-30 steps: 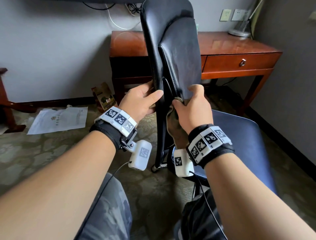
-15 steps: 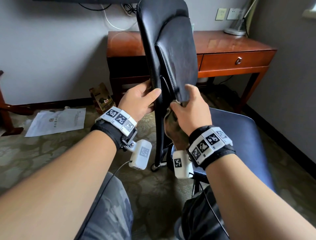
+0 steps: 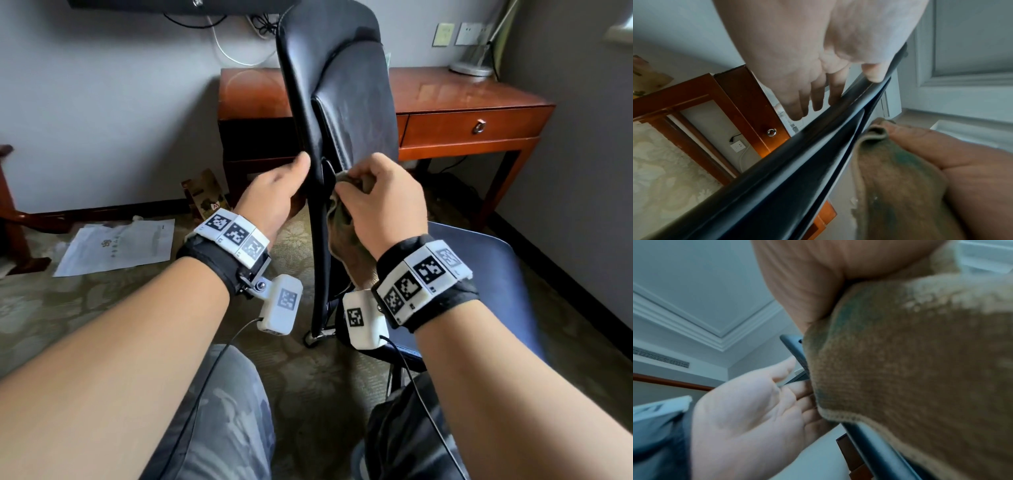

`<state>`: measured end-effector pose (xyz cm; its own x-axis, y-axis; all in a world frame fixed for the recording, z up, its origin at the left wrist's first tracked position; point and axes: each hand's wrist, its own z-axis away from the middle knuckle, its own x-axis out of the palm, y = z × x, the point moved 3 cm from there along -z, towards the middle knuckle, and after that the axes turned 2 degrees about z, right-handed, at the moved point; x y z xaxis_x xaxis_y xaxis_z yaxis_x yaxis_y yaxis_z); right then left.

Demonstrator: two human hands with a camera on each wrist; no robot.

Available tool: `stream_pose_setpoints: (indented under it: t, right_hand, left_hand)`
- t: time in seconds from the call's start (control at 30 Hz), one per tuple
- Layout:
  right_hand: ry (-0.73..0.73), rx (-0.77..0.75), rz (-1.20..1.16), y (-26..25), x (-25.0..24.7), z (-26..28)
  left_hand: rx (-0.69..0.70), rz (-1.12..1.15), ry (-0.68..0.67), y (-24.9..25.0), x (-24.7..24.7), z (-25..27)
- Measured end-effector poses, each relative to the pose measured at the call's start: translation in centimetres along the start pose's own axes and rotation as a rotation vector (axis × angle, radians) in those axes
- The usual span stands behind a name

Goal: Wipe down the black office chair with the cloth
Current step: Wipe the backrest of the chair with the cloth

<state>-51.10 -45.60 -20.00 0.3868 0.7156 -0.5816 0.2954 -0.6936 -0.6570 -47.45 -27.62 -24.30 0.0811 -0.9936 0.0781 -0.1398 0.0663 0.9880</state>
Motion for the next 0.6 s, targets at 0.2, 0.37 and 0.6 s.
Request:
stream_pose_setpoints:
  t: [0.2,0.37,0.6]
  right_hand:
    - [0.027,-0.082,-0.004,-1.2,1.3,-0.7]
    - [0.055,-0.153,0.107,-1.2,2.6,-0.9]
    - [0.144,-0.290,0.172,-0.7,2.9,0.1]
  left_hand:
    - [-0.085,0.075,0.058,1.3,0.3,-0.9]
    - [-0.103,-0.074,0.081,0.3,-0.2,-0.9]
    - [0.041,-0.188,0.057,1.0,-0.2,-0.7]
